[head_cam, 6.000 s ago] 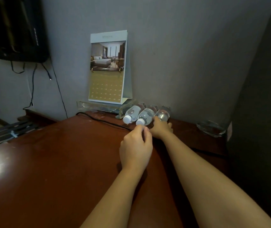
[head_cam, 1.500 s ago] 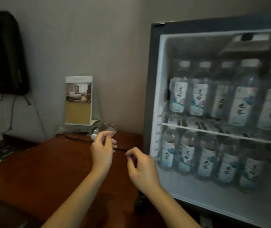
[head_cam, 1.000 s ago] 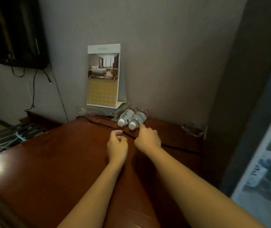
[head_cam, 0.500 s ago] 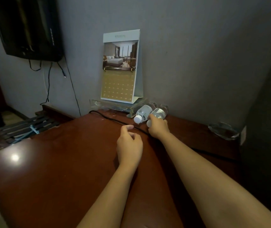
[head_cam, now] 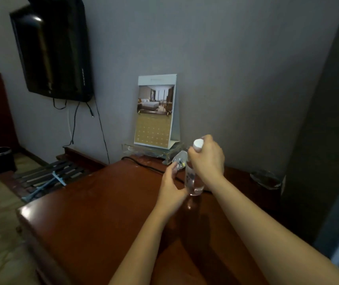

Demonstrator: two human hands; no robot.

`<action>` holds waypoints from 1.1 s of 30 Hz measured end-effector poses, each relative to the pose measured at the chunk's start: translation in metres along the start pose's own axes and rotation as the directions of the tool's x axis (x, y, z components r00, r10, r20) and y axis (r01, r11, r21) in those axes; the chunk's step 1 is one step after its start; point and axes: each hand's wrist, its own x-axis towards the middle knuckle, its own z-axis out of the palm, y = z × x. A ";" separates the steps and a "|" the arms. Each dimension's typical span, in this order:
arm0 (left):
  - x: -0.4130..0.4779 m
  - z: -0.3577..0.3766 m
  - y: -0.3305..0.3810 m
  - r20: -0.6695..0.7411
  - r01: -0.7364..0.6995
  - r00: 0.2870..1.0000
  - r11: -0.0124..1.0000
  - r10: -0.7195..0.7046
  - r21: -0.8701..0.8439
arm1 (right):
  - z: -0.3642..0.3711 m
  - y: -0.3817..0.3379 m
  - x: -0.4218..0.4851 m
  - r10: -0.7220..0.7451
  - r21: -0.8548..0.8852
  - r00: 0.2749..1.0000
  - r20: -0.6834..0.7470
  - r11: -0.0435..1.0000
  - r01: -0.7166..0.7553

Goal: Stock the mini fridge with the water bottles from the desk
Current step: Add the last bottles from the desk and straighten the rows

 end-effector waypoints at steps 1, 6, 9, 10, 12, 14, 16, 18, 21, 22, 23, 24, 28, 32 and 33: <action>-0.007 -0.003 0.007 0.073 0.000 0.997 1.000 0.000 0.007 | -0.014 -0.006 -0.007 -0.001 0.035 1.000 0.020 0.999 0.001; -0.061 -0.025 0.065 0.383 0.082 0.923 0.994 -0.051 -0.066 | -0.095 -0.037 -0.041 -0.002 0.331 0.987 0.163 0.942 -0.053; -0.097 -0.030 0.094 0.448 0.065 0.893 0.996 -0.029 -0.064 | -0.139 -0.052 -0.061 -0.033 0.393 0.980 0.196 0.918 -0.048; -0.108 -0.030 0.103 0.465 0.066 0.885 0.996 -0.028 -0.064 | -0.153 -0.057 -0.067 -0.037 0.408 0.981 0.192 0.912 -0.045; -0.128 -0.030 0.121 0.489 0.053 0.872 0.996 -0.012 -0.071 | -0.180 -0.064 -0.077 -0.031 0.460 0.981 0.191 0.886 -0.062; -0.147 -0.028 0.138 0.511 0.034 0.859 0.996 0.013 -0.083 | -0.206 -0.067 -0.086 -0.024 0.497 0.982 0.185 0.864 -0.073; -0.165 -0.022 0.154 0.530 0.015 0.847 0.996 0.035 -0.090 | -0.229 -0.067 -0.094 -0.012 0.513 0.986 0.166 0.855 -0.076; -0.182 -0.012 0.166 0.527 -0.024 0.847 0.994 0.078 -0.109 | -0.250 -0.065 -0.102 0.013 0.529 0.990 0.142 0.844 -0.087; -0.204 0.013 0.179 0.474 -0.073 0.867 0.979 0.155 -0.188 | -0.283 -0.055 -0.113 0.047 0.566 0.995 0.084 0.820 -0.086; -0.210 0.024 0.181 0.465 -0.077 0.868 0.973 0.173 -0.218 | -0.294 -0.049 -0.118 0.052 0.561 0.997 0.057 0.825 -0.076; -0.215 0.035 0.185 0.455 -0.081 0.870 0.966 0.190 -0.247 | -0.305 -0.042 -0.123 0.059 0.547 0.997 0.044 0.834 -0.074; -0.219 0.046 0.188 0.446 -0.082 0.872 0.957 0.204 -0.278 | -0.315 -0.033 -0.129 0.066 0.530 0.997 0.050 0.844 -0.082; -0.216 0.091 0.208 0.397 -0.088 0.881 0.915 0.256 -0.395 | -0.347 0.004 -0.155 0.093 0.489 0.977 0.191 0.854 -0.177; -0.205 0.144 0.228 0.409 -0.097 0.864 0.896 0.292 -0.434 | -0.375 0.039 -0.167 0.106 0.534 0.978 0.177 0.825 -0.186; -0.204 0.156 0.232 0.419 -0.082 0.862 0.893 0.287 -0.443 | -0.381 0.047 -0.167 0.104 0.548 0.981 0.162 0.818 -0.177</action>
